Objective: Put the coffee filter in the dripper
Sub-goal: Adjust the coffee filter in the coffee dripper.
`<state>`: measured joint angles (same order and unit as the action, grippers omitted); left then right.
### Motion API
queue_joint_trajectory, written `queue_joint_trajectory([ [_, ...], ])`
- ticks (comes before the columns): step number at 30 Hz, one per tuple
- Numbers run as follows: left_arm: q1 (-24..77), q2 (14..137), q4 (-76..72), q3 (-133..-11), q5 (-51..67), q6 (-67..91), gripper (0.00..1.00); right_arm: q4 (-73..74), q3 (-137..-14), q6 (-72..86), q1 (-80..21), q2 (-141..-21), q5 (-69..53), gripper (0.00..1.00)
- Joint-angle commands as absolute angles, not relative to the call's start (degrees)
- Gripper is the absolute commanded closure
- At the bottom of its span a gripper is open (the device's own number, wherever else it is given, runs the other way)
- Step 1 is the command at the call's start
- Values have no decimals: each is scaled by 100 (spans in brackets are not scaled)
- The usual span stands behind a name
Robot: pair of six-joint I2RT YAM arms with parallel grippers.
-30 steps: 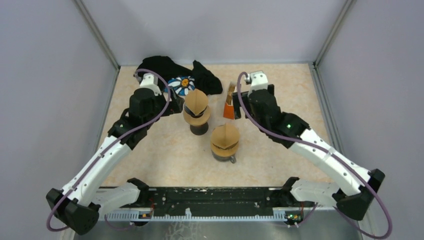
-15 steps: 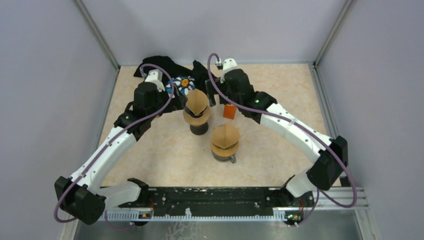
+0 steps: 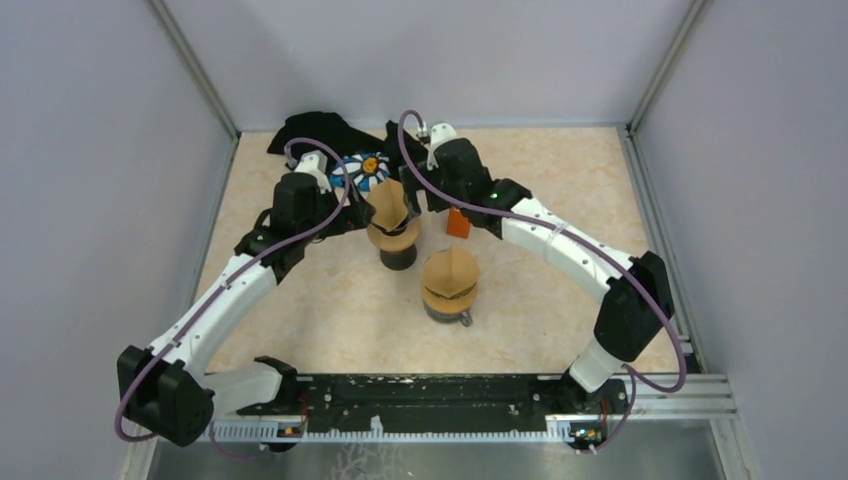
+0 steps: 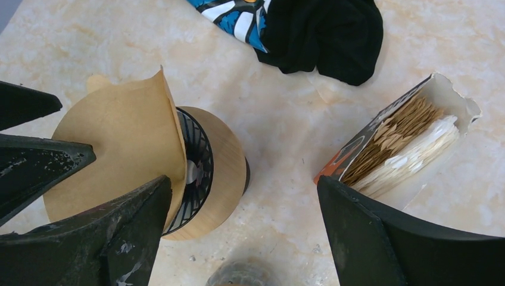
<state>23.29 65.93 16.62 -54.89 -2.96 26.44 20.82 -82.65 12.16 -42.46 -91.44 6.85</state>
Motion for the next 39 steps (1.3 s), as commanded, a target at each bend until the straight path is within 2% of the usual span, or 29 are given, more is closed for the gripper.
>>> queue_joint_trajectory([
  [1,2254,6609,1485,-5393,-151,2714,1,1732,-8502,1248,-4211,-9226,581,8],
  [21,2205,6891,1695,-5494,-207,2637,1,1765,-8504,1180,-4130,-9833,579,11],
  [39,2202,6871,1705,-5663,-39,2586,1,1922,-8641,1143,-4131,-9317,341,11],
])
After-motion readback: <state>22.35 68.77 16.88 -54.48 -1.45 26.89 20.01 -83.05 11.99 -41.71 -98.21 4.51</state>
